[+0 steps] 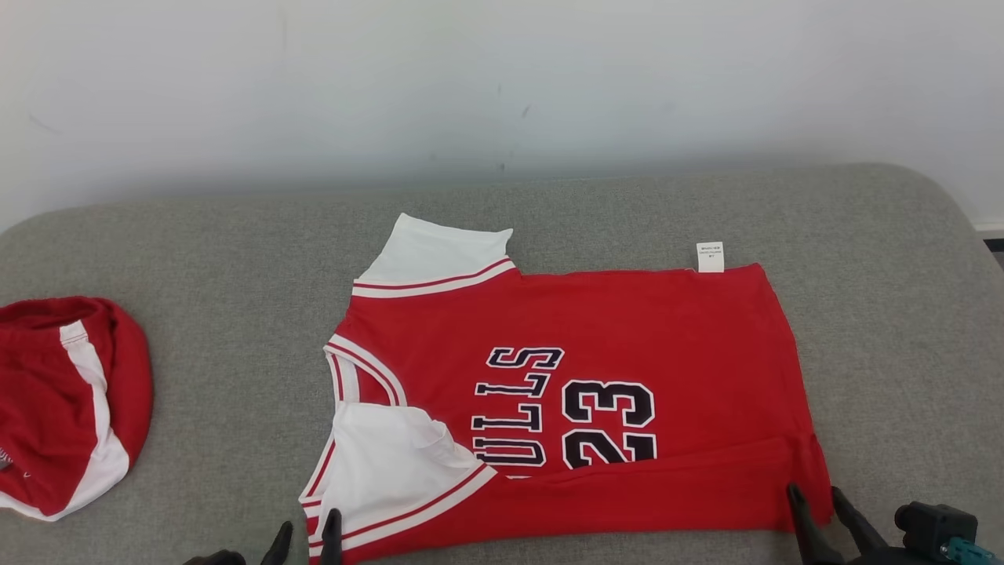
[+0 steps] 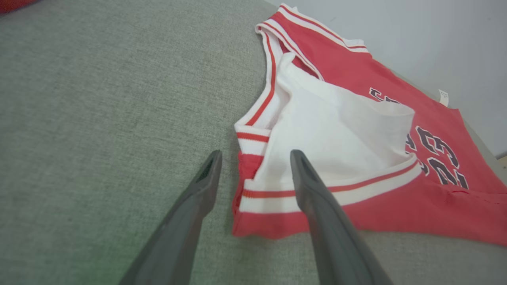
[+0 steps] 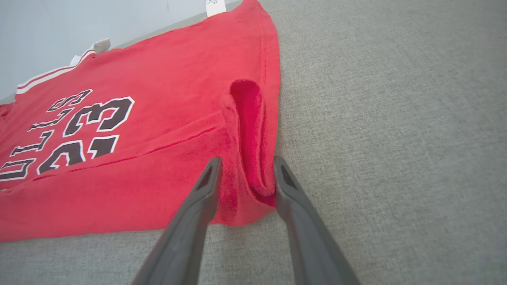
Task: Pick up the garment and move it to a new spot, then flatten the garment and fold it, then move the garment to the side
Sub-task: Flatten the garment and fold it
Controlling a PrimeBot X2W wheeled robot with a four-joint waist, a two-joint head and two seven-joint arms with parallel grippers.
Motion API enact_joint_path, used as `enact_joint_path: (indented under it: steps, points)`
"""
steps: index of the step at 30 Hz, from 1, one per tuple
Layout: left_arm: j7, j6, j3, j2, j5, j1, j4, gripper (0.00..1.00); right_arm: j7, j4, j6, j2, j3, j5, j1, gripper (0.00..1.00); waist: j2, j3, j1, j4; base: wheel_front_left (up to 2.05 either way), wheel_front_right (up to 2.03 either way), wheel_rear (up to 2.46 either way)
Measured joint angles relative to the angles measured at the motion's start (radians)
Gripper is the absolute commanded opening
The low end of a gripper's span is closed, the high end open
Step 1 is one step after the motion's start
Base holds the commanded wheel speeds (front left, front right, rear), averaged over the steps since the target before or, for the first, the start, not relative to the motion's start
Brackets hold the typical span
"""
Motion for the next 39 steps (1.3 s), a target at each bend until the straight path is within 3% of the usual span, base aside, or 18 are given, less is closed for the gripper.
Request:
enact_joint_path:
  steps: [6,16,23,30,35,39]
  points:
    - [-0.008,0.016,0.065,0.0,0.034,0.03,-0.079,1.0,-0.022,-0.053,0.0,0.021,-0.05,-0.06,0.0,1.0,0.0,-0.012,0.0,0.0,0.0,0.0,0.0]
    - [-0.01,0.04,0.268,-0.046,0.342,0.119,-0.273,1.0,-0.069,-0.14,0.0,0.079,-0.117,-0.185,0.006,1.0,0.0,-0.023,0.0,0.012,0.0,0.0,0.0]
    - [-0.011,-0.013,0.404,-0.116,0.493,0.17,-0.341,1.0,-0.078,-0.229,0.0,0.157,-0.188,-0.265,0.052,1.0,0.0,-0.034,0.0001,0.019,0.0,0.0,0.0]
    - [-0.011,-0.05,0.456,-0.156,0.57,0.181,-0.347,1.0,-0.08,-0.291,0.0,0.204,-0.228,-0.322,0.092,1.0,0.0,-0.025,0.0001,0.008,0.0,0.0,0.0]
    - [-0.011,-0.084,0.474,-0.133,0.589,0.085,-0.299,1.0,-0.08,-0.303,0.0,0.211,-0.241,-0.339,0.06,1.0,0.0,-0.001,0.0001,-0.019,0.0,0.0,0.0]
    - [-0.011,-0.1,0.45,-0.08,0.593,-0.031,-0.235,1.0,-0.08,-0.299,0.0,0.214,-0.229,-0.348,-0.004,1.0,0.0,0.028,0.0001,-0.045,0.0,0.0,0.0]
